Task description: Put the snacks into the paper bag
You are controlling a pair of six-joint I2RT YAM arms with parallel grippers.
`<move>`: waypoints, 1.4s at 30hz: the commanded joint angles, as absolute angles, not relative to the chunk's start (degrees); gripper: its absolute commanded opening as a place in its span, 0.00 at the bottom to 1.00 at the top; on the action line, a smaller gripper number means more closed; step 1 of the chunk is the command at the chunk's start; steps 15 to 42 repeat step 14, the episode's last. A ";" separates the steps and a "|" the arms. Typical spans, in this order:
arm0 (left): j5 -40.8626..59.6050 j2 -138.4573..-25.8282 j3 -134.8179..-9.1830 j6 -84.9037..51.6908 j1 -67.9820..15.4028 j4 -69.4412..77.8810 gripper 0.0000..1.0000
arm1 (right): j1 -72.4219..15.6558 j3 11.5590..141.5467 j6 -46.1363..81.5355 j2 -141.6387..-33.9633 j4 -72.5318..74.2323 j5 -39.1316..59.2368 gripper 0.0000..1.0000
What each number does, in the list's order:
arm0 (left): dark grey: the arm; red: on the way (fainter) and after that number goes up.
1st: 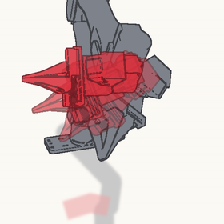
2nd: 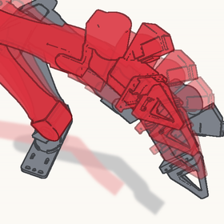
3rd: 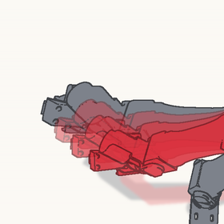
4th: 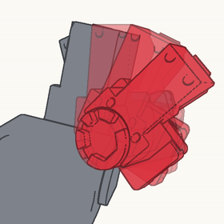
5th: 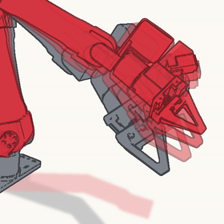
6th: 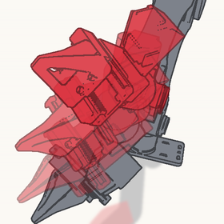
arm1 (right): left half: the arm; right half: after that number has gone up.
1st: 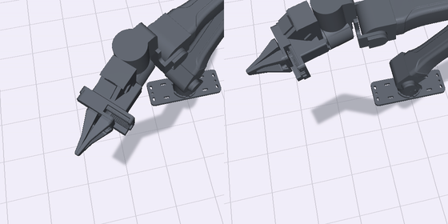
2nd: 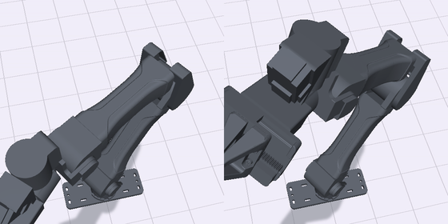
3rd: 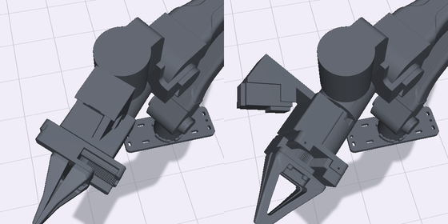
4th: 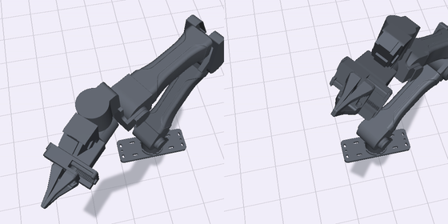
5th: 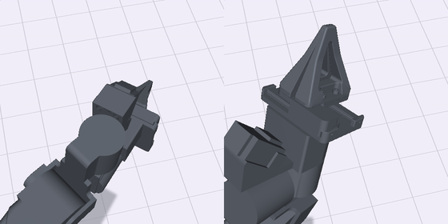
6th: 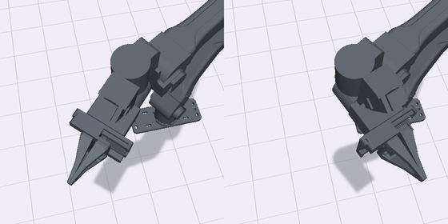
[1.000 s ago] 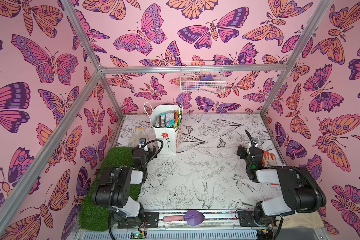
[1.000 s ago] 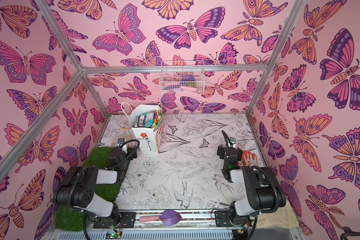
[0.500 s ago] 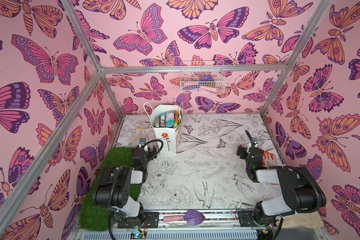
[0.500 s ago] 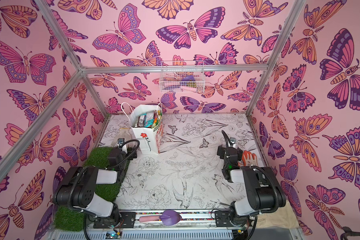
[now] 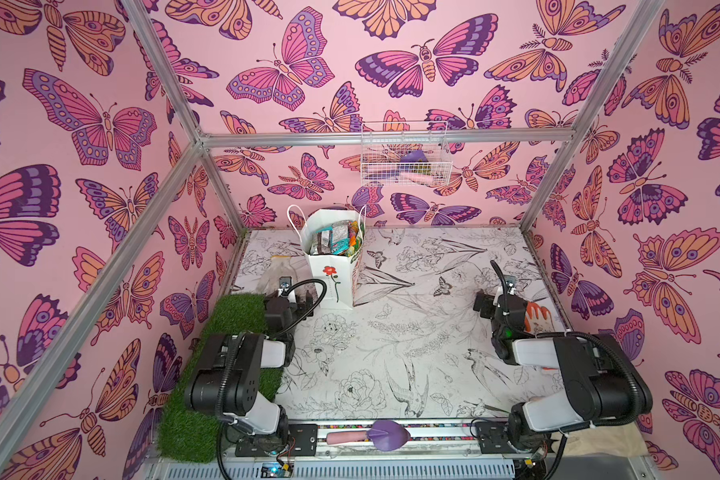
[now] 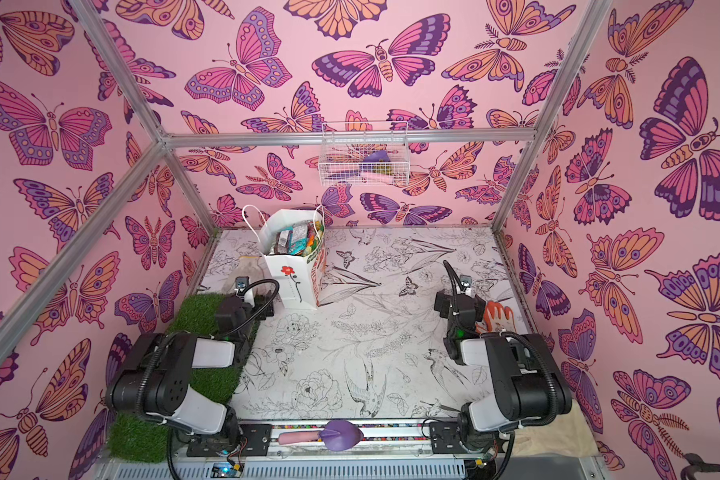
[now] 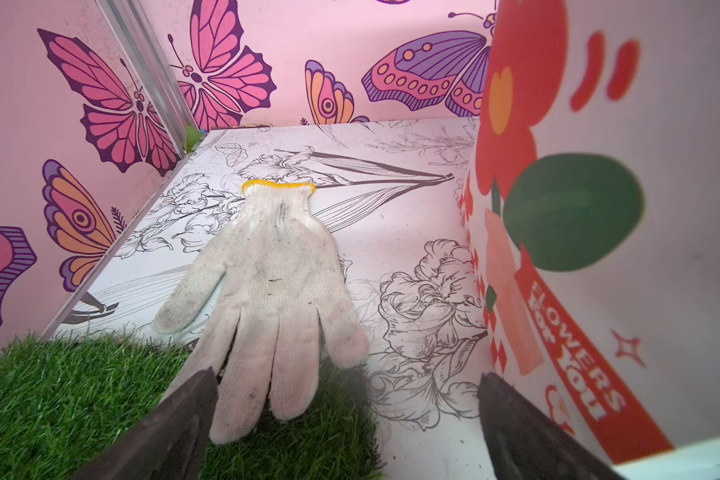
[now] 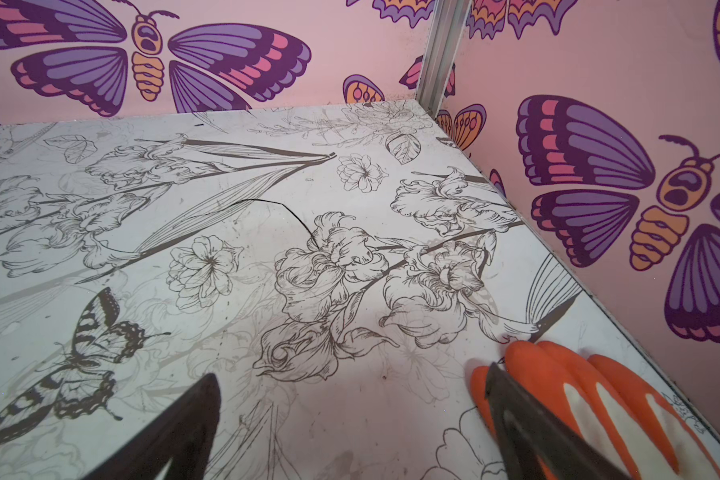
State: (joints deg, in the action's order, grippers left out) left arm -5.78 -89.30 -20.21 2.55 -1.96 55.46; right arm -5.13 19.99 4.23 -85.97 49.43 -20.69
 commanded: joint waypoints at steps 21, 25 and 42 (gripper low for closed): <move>1.40 -88.84 -21.21 1.01 1.40 52.02 0.99 | -5.10 21.27 3.69 -86.36 50.06 -20.57 0.99; 1.40 -88.84 -21.21 1.01 1.40 52.02 0.99 | -5.10 21.27 3.69 -86.36 50.06 -20.57 0.99; 1.40 -88.84 -21.21 1.01 1.40 52.02 0.99 | -5.10 21.27 3.69 -86.36 50.06 -20.57 0.99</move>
